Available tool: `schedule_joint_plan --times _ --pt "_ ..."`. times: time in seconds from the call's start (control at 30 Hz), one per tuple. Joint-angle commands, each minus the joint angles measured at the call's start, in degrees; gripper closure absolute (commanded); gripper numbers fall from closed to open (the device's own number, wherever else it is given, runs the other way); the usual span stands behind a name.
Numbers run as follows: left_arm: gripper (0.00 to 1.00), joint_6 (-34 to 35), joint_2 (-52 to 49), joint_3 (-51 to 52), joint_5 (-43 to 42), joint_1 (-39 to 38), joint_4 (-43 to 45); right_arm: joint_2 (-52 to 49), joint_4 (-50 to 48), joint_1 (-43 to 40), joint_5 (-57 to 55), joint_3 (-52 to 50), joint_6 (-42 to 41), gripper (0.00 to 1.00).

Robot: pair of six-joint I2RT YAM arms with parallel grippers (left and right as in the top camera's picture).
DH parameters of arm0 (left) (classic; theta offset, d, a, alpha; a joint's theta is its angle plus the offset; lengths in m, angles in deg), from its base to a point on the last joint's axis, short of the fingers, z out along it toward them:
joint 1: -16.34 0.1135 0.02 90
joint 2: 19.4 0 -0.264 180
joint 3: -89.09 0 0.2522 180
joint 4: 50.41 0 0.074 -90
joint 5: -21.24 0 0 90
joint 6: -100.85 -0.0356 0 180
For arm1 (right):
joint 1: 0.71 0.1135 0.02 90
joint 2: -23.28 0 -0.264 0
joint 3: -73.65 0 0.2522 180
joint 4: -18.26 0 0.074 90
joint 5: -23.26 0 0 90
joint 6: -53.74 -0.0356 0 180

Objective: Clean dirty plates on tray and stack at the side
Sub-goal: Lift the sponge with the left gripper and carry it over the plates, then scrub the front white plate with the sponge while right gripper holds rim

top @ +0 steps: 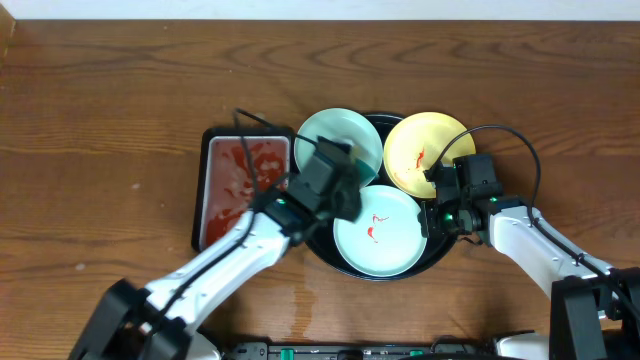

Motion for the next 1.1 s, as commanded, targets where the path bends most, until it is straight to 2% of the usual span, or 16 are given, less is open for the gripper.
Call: schedule_joint_plan --times 0.0,0.23,0.47,0.6,0.9,1.07 --pt "0.93 7.13 -4.24 -0.24 -1.97 -3.10 1.73 -0.15 -0.33 0.24 0.63 -0.37 0.09 0.99" --pt "0.93 7.80 -12.39 -0.24 -0.76 -10.05 7.21 -0.15 -0.31 0.24 0.63 -0.37 0.09 0.99" --pt "0.92 7.74 -15.82 -0.24 10.67 -9.66 2.78 -0.15 -0.17 0.24 0.63 -0.37 0.09 0.99" --pt "0.93 5.66 -14.29 -0.26 13.38 -8.24 0.20 -0.15 -0.17 0.24 0.63 -0.37 0.11 0.99" --pt "0.94 3.78 -6.60 -0.26 12.98 -8.11 -0.33 -0.15 -0.17 0.24 0.63 -0.37 0.11 0.99" --pt "0.93 5.75 -6.49 -0.24 7.50 -8.13 1.51 -0.15 -0.17 0.24 0.63 -0.37 0.09 0.99"
